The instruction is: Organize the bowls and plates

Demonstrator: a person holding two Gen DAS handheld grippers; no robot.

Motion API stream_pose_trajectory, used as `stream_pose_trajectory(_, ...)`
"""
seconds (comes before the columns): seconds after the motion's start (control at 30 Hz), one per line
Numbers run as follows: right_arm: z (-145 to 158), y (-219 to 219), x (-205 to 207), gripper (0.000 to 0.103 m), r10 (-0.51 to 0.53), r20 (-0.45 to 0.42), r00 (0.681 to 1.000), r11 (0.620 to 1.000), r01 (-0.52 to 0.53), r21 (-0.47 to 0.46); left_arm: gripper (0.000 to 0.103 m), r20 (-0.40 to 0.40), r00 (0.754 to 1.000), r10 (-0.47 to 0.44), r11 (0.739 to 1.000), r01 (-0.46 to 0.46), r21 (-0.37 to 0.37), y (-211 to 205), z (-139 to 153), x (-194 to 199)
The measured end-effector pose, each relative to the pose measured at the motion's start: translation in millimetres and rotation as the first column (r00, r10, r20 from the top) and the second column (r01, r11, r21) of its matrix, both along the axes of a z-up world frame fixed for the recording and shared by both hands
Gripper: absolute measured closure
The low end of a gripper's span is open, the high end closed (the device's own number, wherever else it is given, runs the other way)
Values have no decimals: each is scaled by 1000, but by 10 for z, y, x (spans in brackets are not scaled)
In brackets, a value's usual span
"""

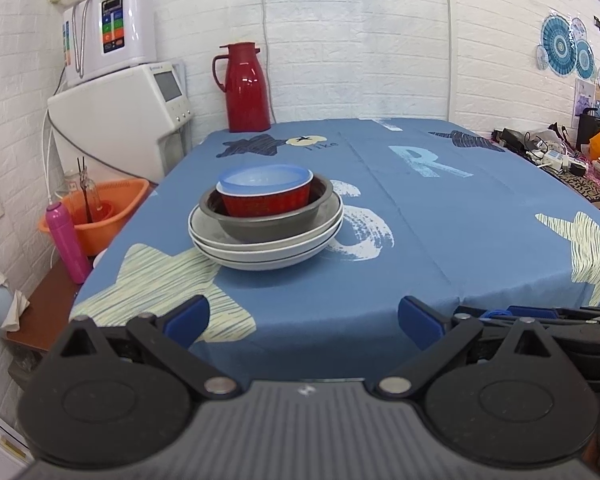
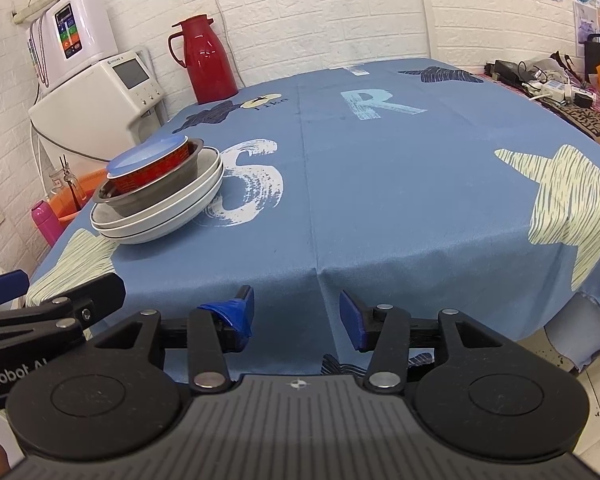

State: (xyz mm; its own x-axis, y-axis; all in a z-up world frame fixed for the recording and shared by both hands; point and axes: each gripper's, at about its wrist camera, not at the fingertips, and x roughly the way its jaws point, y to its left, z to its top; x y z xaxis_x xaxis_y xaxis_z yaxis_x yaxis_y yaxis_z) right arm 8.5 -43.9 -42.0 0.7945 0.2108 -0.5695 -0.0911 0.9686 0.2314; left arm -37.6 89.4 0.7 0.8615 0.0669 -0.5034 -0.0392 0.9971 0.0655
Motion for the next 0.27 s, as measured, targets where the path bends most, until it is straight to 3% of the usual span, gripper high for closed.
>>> stream_pose_trajectory(0.27,-15,50,5,69,10,-5,1000,1000,-10,-7,4,43,999,6,999,-4,-38,63,19,-40)
